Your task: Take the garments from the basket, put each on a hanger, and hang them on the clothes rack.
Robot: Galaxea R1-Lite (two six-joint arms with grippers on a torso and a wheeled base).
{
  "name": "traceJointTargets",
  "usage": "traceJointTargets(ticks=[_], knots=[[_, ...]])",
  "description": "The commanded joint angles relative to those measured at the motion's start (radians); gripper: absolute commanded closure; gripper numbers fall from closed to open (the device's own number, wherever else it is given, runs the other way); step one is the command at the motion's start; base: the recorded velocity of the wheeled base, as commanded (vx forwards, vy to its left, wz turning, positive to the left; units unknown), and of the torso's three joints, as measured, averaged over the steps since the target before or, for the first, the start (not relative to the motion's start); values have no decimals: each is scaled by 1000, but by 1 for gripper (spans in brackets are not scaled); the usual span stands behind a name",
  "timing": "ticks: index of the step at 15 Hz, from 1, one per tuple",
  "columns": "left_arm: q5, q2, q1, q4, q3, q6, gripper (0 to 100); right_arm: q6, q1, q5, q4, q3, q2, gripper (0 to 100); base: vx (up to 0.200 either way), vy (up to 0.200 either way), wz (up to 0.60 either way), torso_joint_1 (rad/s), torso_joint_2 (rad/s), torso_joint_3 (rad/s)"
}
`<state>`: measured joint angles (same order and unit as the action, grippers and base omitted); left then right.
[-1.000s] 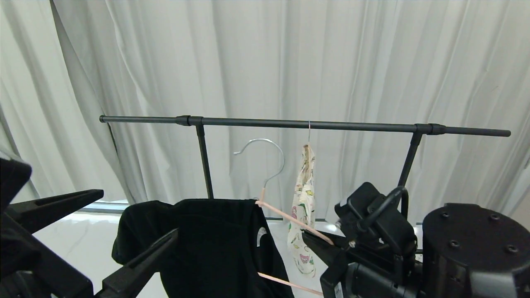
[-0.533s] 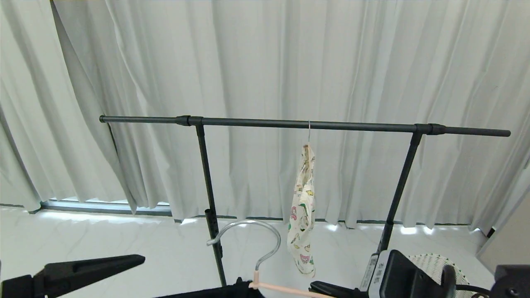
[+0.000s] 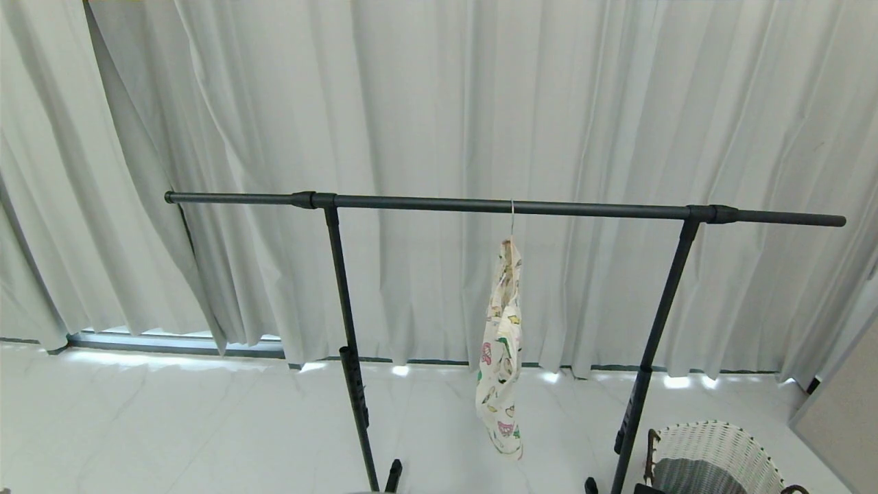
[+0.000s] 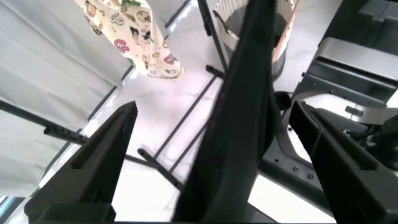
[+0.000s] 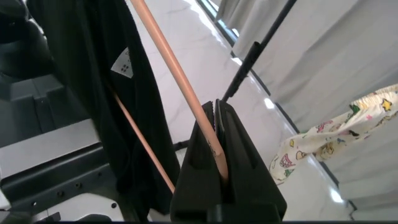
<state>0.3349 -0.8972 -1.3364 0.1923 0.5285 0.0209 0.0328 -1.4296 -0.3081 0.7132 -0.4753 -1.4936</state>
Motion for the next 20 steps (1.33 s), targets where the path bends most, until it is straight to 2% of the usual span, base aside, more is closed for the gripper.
traceJointTargets(ticks=[1,3,4,16,17,20], knots=[[0,20,0,-16,-39,1,0,3,-12,0,0,-2,0,100,0,0,0,0,0,0],[0,34,-1,-17,-50,4,0,3,-14,0,0,-3,-2,100,0,0,0,0,0,0],[0,34,-1,-17,-51,5,100,3,-14,0,0,-3,-2,100,0,0,0,0,0,0],[0,32,-1,-17,-56,7,100,3,-12,-2,28,1,-4,100,0,0,0,0,0,0],[0,32,-1,-17,-56,7,100,3,-12,-2,28,1,-4,0,0,0,0,0,0,0],[3,34,16,-17,-65,7,100,3,17,-5,28,1,3,0,0,0,0,0,0,0]])
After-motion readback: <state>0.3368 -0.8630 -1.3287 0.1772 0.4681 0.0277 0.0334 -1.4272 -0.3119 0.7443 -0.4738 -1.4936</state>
